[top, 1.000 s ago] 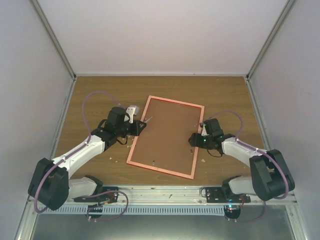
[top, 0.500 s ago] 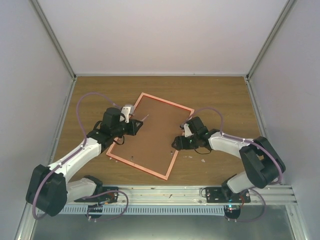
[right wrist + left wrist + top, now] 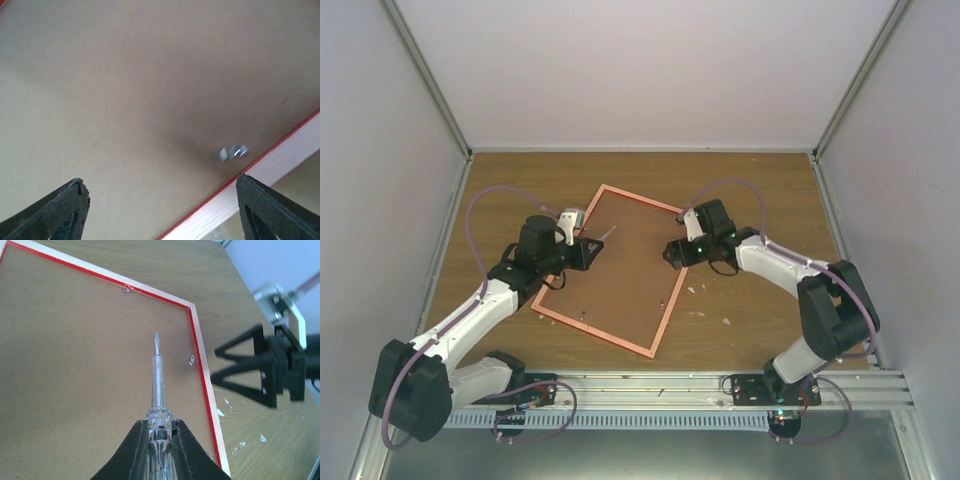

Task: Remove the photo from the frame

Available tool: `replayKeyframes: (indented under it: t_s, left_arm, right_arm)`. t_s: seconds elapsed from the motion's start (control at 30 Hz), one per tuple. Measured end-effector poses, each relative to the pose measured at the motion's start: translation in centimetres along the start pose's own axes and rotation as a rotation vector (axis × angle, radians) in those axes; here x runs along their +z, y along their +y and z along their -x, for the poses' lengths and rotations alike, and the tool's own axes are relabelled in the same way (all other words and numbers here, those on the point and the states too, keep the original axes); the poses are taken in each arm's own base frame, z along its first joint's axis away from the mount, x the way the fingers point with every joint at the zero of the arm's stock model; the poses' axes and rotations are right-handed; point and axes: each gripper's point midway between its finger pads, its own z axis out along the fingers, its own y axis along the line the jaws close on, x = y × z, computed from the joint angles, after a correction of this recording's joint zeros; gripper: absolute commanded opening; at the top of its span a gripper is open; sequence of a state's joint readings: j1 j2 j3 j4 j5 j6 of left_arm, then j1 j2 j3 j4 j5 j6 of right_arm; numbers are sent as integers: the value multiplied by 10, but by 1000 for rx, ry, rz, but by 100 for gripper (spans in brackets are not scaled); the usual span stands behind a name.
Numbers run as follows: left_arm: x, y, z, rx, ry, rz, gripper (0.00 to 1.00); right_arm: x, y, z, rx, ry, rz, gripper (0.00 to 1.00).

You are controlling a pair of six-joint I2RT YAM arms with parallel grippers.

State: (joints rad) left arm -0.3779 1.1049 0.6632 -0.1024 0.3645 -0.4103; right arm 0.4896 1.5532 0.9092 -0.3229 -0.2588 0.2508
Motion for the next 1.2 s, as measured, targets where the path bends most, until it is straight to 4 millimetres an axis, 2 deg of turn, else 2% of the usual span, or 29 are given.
replayKeyframes:
  t_s: [0.27, 0.43, 0.67, 0.8, 1.07, 1.2]
  left_arm:
    - [0, -2, -3, -1, 15, -14, 0]
    - [2, -4, -7, -5, 32, -33, 0]
    - [7, -4, -13, -15, 64, -46, 0]
    - [8, -4, -15, -18, 73, -51, 0]
    - [11, -3, -19, -24, 90, -57, 0]
    - [11, -4, -19, -24, 92, -61, 0]
  right_arm:
    - [10, -42, 77, -104, -95, -99, 80]
    - [26, -66, 107, -161, -118, -124, 74]
    - [52, -95, 122, -225, -101, -117, 71]
    - [66, -109, 123, -246, -84, -109, 69]
    - [94, -122, 119, -269, -31, -83, 64]
    - [96, -125, 124, -284, -36, -72, 58]
